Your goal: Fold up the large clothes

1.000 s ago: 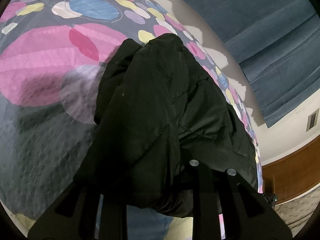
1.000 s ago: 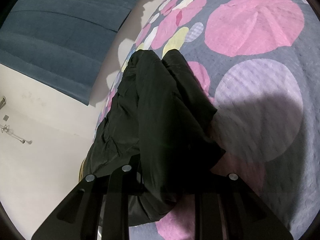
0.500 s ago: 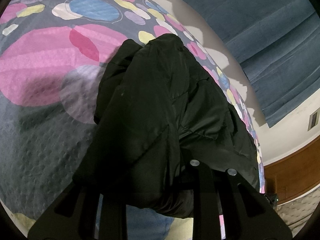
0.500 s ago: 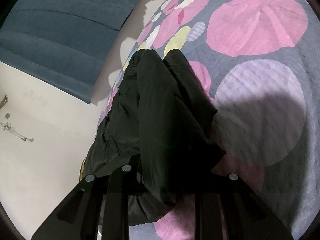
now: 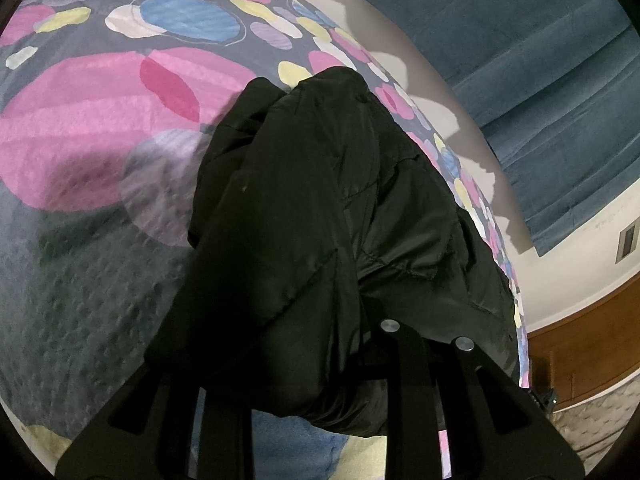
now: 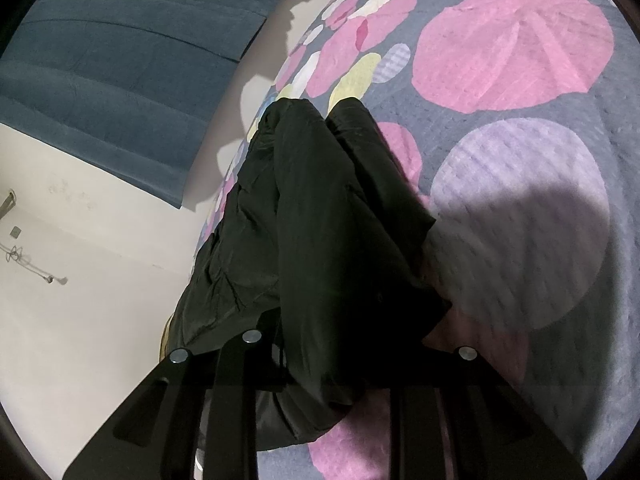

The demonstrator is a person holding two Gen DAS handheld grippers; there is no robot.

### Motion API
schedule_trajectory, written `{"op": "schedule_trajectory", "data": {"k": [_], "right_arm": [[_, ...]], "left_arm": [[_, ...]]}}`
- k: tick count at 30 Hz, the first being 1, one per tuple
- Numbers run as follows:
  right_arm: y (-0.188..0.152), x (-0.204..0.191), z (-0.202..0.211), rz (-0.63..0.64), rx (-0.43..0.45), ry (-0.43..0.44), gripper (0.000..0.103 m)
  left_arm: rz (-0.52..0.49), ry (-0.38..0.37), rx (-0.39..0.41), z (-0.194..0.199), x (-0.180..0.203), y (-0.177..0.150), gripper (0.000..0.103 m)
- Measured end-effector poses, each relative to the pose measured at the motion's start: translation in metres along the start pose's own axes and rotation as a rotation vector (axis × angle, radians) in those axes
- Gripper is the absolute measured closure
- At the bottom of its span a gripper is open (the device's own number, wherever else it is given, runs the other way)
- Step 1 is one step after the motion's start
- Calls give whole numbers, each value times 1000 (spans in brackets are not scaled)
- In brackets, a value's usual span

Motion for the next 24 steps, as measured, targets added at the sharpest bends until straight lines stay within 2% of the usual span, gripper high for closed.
{"op": "schedule_trajectory", "data": {"k": [4, 6, 8, 12, 14, 16, 17, 18, 19, 21, 24], "right_arm": [[-1, 0, 6, -17, -5, -17, 68], [-1, -1, 14, -9, -9, -52, 58], [-1, -1, 28, 20, 0, -127, 42], [7, -2, 67, 109, 72, -314, 39], [15, -16, 78, 147, 105, -327, 38], [24, -45, 75, 200, 110, -271, 36], [27, -61, 70, 224, 104, -232, 31], [30, -79, 62, 248, 86, -175, 29], [31, -106, 43, 281, 32, -78, 28], [26, -139, 14, 322, -40, 27, 28], [15, -189, -43, 384, -196, 169, 28]], "left_arm": [[-27, 17, 8, 2, 1, 0, 75], [-51, 23, 5, 6, 2, -2, 72], [-68, 26, -14, 10, 0, -5, 66], [-85, 3, -51, 27, -5, -11, 61], [-114, -17, -38, 41, -3, -10, 60], [-136, -41, -19, 53, 2, -6, 58], [-140, -54, -16, 56, 5, -4, 55], [-134, -75, -23, 58, 7, -1, 50], [-124, -90, -35, 58, 9, 1, 49], [-101, -120, -69, 58, 9, 4, 49], [-115, -129, -96, 61, 11, -2, 48]]}}
Point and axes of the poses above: each gripper's, at about its wrist camera, not at the fingertips, and z roughly against the way its jaws point, x to its right, y to its top, the point moved 8 cm from there along -z, roughly the way its jaws point, and after that the axes turned 15 degrees about z, right-handed, at the moved point
